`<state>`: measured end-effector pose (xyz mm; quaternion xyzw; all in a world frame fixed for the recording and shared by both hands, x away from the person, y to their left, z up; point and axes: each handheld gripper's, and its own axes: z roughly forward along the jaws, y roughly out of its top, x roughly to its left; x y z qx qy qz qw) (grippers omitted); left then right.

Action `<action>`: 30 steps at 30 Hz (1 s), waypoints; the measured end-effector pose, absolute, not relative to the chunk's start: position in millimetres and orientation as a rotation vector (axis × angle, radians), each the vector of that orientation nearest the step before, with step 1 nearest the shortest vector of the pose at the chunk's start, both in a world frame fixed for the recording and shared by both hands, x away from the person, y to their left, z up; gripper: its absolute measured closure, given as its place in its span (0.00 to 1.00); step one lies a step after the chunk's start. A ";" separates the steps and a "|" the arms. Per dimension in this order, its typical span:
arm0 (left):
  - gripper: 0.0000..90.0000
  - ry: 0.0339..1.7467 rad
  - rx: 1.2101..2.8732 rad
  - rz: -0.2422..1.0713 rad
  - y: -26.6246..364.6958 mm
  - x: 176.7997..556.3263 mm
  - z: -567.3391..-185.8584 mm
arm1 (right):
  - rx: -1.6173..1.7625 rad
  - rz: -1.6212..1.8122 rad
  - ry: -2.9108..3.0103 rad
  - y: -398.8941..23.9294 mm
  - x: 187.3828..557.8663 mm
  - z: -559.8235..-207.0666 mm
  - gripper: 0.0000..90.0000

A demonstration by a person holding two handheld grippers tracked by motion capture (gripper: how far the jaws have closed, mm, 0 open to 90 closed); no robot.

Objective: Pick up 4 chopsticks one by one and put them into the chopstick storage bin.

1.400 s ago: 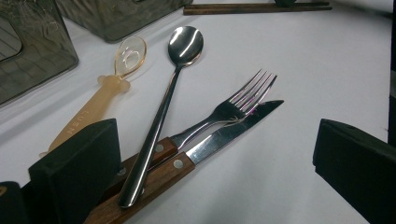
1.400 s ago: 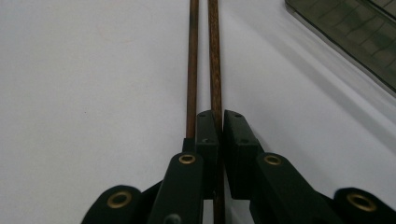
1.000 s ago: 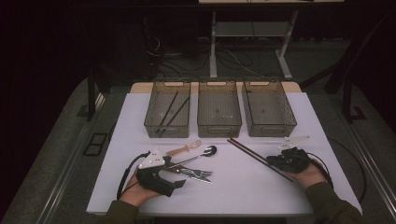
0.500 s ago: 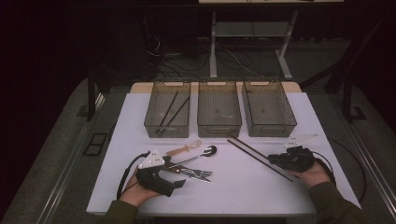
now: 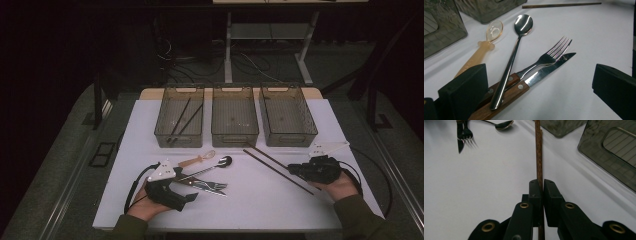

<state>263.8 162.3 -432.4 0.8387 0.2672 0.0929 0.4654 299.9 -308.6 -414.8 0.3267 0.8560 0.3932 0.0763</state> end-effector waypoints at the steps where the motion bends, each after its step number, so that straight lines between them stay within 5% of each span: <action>1: 0.00 0.655 2.058 0.231 163.1 263.9 -432.2 | 0.983 1.180 2.566 -307.9 299.6 -413.4 0.94; 30: 0.00 0.629 2.078 0.219 161.1 265.8 -435.2 | 0.993 1.238 2.559 -254.3 320.2 -382.6 0.94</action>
